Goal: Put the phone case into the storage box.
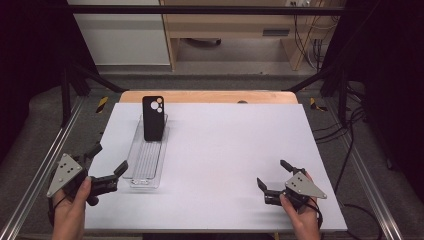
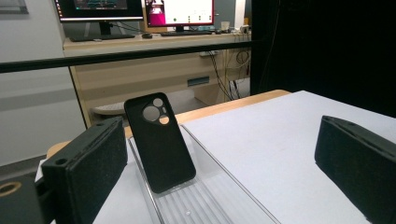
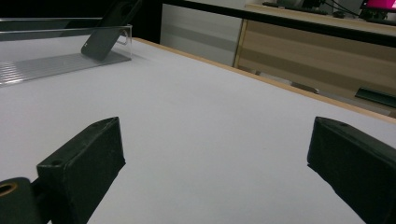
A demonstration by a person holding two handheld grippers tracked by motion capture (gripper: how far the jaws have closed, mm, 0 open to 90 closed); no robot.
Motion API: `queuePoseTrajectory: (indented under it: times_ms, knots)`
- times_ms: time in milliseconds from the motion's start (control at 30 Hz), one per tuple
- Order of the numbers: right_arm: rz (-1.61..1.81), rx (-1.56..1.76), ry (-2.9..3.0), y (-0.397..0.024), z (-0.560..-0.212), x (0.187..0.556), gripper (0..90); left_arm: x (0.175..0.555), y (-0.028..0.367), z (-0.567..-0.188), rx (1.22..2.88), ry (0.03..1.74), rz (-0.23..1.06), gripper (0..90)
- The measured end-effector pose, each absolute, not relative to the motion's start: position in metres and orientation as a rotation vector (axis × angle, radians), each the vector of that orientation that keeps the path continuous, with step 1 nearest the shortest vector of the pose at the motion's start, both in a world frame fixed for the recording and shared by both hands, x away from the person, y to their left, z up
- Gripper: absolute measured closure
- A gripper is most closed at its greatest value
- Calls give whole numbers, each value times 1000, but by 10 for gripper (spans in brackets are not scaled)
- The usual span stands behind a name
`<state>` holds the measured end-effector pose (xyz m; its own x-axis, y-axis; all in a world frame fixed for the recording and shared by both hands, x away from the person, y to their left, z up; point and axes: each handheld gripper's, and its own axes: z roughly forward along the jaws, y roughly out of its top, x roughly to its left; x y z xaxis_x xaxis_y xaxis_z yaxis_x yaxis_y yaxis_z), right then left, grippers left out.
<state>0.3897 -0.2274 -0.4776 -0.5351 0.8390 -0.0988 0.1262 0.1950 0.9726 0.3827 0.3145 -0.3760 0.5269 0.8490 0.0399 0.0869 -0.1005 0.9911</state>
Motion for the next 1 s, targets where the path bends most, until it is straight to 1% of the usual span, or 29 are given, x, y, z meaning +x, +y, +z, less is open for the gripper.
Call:
queuePoseTrajectory:
  times_ms: [600,700,1000]
  knots:
    - [1383,896,1821,-227,-478,389,40,377,323,-392,1539,831,776,19]
    - [1382,893,1818,-227,-477,388,40,377,322,-396,1531,838,755,19]
    - [1380,885,1815,-227,-476,387,40,377,318,-404,1539,834,746,19]
